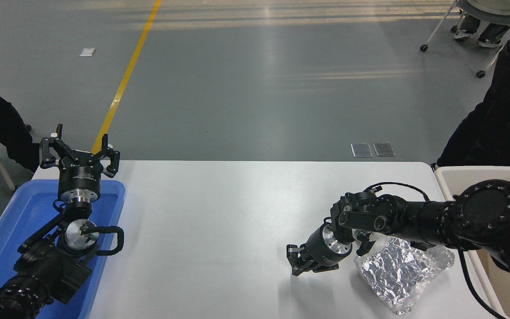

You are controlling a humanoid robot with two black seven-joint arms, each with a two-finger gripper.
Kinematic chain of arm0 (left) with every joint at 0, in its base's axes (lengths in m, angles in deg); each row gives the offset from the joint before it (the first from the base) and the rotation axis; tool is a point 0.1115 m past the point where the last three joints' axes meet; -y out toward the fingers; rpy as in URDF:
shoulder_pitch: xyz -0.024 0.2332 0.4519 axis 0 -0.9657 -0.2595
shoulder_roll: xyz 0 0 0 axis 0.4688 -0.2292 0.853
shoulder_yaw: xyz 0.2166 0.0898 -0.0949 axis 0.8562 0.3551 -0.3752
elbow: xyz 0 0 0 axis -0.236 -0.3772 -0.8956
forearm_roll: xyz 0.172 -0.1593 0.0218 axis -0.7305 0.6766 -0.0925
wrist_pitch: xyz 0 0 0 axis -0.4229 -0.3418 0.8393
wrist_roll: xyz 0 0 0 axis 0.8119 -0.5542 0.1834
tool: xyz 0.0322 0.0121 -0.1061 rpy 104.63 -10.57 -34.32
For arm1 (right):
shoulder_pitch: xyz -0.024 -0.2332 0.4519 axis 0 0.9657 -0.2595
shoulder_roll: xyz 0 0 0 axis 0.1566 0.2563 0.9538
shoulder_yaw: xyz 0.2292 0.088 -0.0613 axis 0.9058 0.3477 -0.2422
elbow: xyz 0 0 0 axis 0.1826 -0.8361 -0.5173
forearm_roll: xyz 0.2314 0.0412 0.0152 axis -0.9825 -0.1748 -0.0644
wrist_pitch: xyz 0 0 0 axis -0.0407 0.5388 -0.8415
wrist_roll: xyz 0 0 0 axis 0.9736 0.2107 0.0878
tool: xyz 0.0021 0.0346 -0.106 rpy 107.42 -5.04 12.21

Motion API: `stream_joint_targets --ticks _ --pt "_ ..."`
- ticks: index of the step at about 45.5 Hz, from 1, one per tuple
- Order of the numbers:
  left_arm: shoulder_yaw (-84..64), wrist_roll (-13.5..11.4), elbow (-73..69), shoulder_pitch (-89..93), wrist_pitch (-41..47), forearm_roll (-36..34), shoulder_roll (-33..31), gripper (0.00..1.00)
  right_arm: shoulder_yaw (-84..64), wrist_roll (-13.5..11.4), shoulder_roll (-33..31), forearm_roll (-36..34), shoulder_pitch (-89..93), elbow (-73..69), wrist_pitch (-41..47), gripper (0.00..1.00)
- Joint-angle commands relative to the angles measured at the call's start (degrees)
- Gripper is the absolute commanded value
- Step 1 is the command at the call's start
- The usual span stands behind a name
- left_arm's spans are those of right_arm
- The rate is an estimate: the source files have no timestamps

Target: Pick up foil plate and place in dustbin

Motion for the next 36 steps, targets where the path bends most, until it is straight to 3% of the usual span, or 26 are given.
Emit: stream_joint_targets --ticks 1,21,24,27,28,29,31,36 --pt "-0.1 0.1 0.0 0.0 0.0 0.1 0.0 0.99 -0.2 0.1 0.0 0.0 0.1 0.0 0.0 0.00" --pt "0.1 0.0 0.0 0.0 0.0 0.1 0.0 0.99 -0.4 -0.2 -0.2 -0.3 -5.1 -1.5 3.2 0.00" --pt "0.1 0.0 0.0 0.0 0.0 0.1 0.0 0.99 -0.4 -0.3 -2.1 -0.4 -8.9 -3.0 4.7 0.05" --pt "0.1 0.0 0.0 0.0 0.0 0.1 0.0 0.99 -0.4 -0.3 -4.7 -1.0 -13.6 -5.4 5.8 0.20" --pt "0.1 0.0 0.0 0.0 0.0 0.1 0.0 0.99 -0.4 -0.3 -5.5 -1.1 -15.2 -6.4 6.3 0.30" --pt "0.1 -0.1 0.0 0.0 0.0 0.1 0.0 0.99 -0.4 -0.3 -6.4 -1.1 -16.8 -7.4 6.7 0.45" --pt "0.1 0.0 0.0 0.0 0.0 0.1 0.1 0.99 -0.4 -0.4 -8.3 -1.2 -19.9 -9.0 7.1 1.00" --pt "0.1 -0.1 0.0 0.0 0.0 0.1 0.1 0.99 -0.5 -0.5 -14.0 -1.2 -28.1 -14.0 8.8 1.00"
